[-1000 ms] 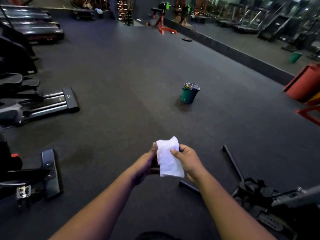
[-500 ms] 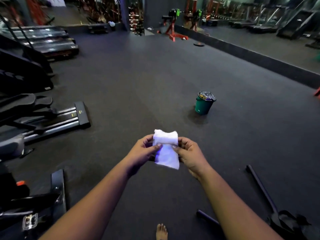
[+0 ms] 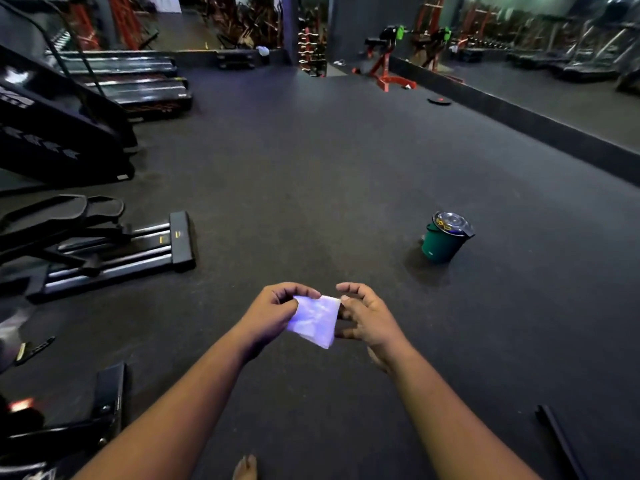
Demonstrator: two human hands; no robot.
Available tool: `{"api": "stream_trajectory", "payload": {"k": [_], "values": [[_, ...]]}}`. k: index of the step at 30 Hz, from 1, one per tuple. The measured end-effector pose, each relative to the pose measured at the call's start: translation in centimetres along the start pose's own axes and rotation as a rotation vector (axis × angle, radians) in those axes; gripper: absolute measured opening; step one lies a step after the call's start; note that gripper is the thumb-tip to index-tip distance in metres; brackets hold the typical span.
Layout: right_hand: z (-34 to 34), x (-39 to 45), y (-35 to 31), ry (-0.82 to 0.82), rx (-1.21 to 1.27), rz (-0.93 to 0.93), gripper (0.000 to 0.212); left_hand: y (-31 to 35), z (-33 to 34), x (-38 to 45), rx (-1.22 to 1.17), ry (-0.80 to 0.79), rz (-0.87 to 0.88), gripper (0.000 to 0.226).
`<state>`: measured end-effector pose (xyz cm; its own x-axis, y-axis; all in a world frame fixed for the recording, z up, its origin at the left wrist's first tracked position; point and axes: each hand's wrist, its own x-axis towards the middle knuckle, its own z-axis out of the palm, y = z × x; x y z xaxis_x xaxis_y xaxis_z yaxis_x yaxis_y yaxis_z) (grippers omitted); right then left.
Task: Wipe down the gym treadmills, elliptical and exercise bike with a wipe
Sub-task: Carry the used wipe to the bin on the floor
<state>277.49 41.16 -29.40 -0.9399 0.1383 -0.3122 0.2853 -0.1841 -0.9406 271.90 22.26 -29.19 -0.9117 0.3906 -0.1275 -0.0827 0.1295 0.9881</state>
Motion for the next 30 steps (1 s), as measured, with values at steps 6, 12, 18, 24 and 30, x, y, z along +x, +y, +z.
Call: {"api": "stream_trajectory", "payload": {"k": [6, 12, 18, 24, 30], "values": [[2.9, 9.9, 0.3, -0.047, -0.116, 0.093, 0.033, -2.0, -3.9, 10.0, -0.096, 0.043, -0.009, 0.048], [6.0, 19.4, -2.7, 0.130, -0.008, 0.039, 0.030, -3.0, -7.6, 20.6, -0.253, 0.044, -0.259, 0.037], [3.8, 27.0, -4.5, 0.293, 0.022, -0.001, 0.032, -2.4, -7.8, 29.5, -0.226, -0.248, -0.338, 0.050], [-2.5, 36.0, -5.7, 0.443, 0.003, -0.086, 0.037, -0.9, -3.7, 40.4, -0.101, -0.325, -0.257, 0.018], [-10.1, 44.3, -8.3, 0.470, -0.015, -0.105, 0.039, 1.6, 1.9, 50.2, -0.097, -0.279, -0.367, 0.052]]}}
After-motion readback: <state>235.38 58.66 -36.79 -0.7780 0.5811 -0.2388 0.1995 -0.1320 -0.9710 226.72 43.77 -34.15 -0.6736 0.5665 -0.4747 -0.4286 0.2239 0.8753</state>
